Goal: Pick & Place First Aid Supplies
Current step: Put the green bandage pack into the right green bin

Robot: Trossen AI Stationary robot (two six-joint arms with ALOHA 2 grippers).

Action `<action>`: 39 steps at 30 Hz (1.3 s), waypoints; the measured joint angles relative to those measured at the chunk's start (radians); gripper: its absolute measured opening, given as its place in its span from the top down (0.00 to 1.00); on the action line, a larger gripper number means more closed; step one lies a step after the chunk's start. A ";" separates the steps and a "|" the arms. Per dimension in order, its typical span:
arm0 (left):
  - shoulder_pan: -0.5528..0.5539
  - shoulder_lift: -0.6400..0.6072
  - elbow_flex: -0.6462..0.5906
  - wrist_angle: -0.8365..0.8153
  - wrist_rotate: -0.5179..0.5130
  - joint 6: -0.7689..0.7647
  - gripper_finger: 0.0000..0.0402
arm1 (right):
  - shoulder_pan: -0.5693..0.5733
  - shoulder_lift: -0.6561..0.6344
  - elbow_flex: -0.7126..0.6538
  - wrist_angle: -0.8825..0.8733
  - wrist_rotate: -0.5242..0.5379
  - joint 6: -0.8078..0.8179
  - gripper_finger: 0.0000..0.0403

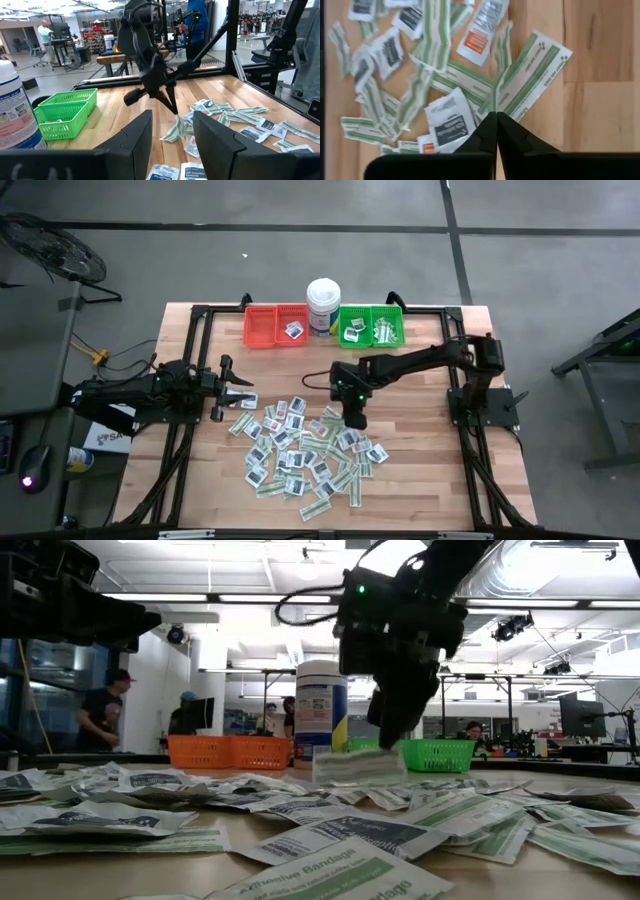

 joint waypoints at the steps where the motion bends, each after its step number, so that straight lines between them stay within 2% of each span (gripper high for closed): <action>1: 0.000 0.000 0.000 0.000 0.000 0.000 0.65 | 0.000 -0.012 0.000 -0.004 0.000 0.002 1.00; 9: 0.000 0.000 0.000 -0.001 0.000 0.000 0.65 | 0.000 -0.072 0.001 -0.042 0.016 0.027 1.00; 23: 0.000 0.000 0.000 -0.001 0.000 0.000 0.65 | 0.000 -0.073 0.001 -0.048 0.037 0.009 1.00; 39: 0.000 0.000 0.000 -0.001 0.000 0.000 0.65 | 0.007 -0.079 0.001 0.055 0.051 0.043 1.00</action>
